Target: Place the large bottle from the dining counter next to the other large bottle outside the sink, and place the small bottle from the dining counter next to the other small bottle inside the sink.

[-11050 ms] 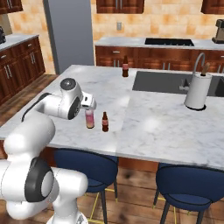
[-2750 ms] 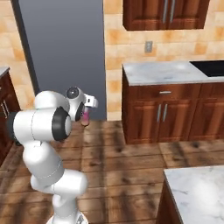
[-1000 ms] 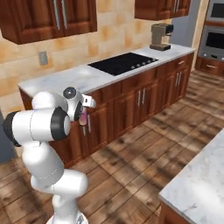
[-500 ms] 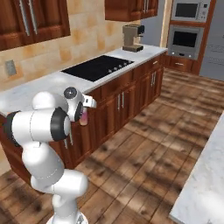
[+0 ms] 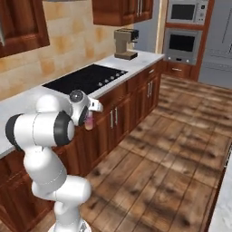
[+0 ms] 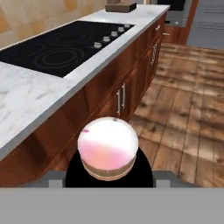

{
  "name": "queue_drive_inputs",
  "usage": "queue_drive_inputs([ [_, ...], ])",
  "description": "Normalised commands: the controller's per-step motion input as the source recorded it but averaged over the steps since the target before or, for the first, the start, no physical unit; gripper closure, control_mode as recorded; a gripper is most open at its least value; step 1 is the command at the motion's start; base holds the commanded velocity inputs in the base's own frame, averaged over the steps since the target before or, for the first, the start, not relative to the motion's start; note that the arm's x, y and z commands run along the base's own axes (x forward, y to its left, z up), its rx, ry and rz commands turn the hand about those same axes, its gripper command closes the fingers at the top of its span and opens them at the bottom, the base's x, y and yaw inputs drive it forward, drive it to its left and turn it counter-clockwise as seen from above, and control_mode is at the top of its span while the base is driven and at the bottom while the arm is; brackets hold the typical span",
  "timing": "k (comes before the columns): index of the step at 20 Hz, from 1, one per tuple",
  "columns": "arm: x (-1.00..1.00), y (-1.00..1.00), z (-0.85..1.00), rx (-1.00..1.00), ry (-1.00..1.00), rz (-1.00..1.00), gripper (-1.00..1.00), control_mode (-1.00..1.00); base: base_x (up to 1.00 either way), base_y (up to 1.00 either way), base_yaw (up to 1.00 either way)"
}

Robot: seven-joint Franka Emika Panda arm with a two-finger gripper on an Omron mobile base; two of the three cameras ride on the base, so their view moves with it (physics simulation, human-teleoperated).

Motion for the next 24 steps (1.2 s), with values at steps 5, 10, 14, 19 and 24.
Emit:
queue_drive_inputs([
  [5, 0.0, 0.0, 0.0, 0.0, 0.0, 0.0, 1.0, 1.0, 0.65, -0.11, -0.12],
  [10, 0.0, 0.0, 0.0, 0.0, 0.0, 0.0, 1.0, 1.0, -0.17, 0.0, -0.29],
  [14, 0.0, 0.0, 0.0, 0.0, 0.0, 0.0, 1.0, 1.0, -0.3, 0.0, -0.37],
  [19, 0.0, 0.0, 0.0, 0.0, 0.0, 0.0, 1.0, 1.0, -0.17, 0.0, -0.4],
  [24, 0.0, 0.0, 0.0, 0.0, 0.0, 0.0, 1.0, 1.0, -0.09, 0.08, -0.43],
])
